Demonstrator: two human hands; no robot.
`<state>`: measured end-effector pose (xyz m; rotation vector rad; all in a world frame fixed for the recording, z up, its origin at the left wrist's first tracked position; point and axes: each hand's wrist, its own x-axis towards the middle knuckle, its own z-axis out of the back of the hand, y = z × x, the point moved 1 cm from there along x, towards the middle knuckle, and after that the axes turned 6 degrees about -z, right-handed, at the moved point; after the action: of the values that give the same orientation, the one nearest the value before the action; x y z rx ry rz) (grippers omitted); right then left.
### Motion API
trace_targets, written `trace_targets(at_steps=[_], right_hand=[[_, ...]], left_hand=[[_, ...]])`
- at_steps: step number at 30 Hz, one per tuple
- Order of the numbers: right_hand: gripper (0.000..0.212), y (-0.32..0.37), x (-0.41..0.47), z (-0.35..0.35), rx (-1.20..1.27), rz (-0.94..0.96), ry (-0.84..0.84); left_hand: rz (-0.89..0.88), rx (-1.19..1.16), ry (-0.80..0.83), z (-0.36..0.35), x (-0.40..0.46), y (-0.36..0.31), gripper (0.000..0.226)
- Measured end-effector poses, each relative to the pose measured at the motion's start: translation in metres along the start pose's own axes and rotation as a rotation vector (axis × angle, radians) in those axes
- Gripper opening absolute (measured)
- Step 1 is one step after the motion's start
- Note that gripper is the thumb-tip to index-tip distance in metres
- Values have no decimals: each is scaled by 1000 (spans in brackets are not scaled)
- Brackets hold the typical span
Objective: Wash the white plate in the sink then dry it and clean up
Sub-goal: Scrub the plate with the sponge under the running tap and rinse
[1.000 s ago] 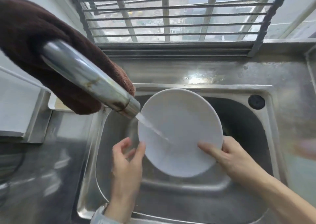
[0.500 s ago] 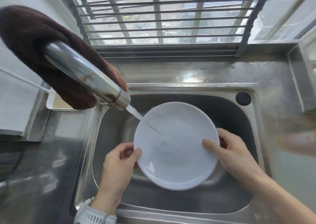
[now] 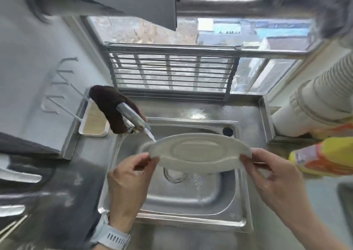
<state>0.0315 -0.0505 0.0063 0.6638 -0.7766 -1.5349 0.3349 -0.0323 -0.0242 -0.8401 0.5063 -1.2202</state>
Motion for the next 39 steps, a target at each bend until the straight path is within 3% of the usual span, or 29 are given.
trace_targets(at_steps=[4,6,8,11,15,18,20,24,28,33,36,39], right_hand=[[11,-31,-5,-27,-89,-24,101],[25,-43,-8,-36,-146,-8,124],[12,-32,-12,-29,-134,24,103],[16,-17,-20,-14,-74,103,28],[22,-35,-21,-39,-91,-31,130],[19,-31,-24,-32,-40,10,38],[19,-28,-27,-24,-25,70,-16],[22,-49,-31,-42,-61,-73,89],[20,-46,-32,-37,-9,-14,-2],[18,-48,-36,-47,-62,-76,95],[20,-45,-33,-37,19,-53,-22],[19,-51,-36,-40,5,-145,21]], left_hand=[[-2,42,75,-4,-5,17,33],[23,47,92,-6,-13,28,44],[22,48,64,4,-20,24,34],[-50,45,15,21,-24,17,13],[8,108,124,6,-25,29,36],[-25,69,51,12,-23,29,15],[-109,80,0,22,-21,24,13],[-55,193,135,7,-26,30,12],[-74,118,52,13,-25,32,14],[-86,161,161,12,-27,39,47],[-139,131,94,16,-18,36,41],[-174,264,201,10,-17,38,50]])
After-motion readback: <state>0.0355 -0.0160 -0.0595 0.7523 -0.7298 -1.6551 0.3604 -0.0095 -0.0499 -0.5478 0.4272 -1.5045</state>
